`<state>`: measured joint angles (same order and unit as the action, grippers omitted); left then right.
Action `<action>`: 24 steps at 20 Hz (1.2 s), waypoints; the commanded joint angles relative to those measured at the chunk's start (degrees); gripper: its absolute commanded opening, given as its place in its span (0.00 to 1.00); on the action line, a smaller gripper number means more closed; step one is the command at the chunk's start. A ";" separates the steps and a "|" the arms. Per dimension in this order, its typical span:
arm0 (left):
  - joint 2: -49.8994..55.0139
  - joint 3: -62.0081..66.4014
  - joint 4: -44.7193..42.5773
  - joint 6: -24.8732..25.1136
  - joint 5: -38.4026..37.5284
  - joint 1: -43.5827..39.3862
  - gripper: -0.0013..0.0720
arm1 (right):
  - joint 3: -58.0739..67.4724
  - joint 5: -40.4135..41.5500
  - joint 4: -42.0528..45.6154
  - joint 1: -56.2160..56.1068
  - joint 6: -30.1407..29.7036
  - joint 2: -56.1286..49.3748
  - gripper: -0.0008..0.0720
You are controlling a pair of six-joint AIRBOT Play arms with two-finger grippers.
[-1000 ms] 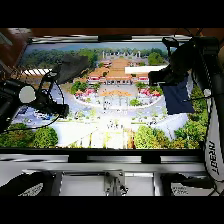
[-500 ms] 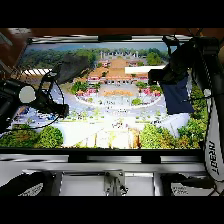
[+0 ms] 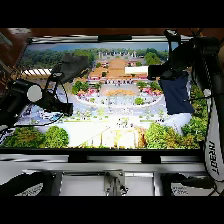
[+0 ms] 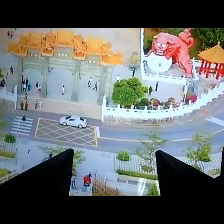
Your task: Fold the shirts.
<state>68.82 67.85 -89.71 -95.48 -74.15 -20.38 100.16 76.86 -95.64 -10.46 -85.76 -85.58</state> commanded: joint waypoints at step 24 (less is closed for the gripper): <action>52.33 47.87 1.68 2.40 27.98 17.49 0.77 | 0.04 -1.90 -9.86 -0.13 1.20 -0.09 0.88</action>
<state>118.74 115.28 -88.23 -93.25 -48.07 -2.76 100.16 74.98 -102.74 -10.57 -84.47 -85.65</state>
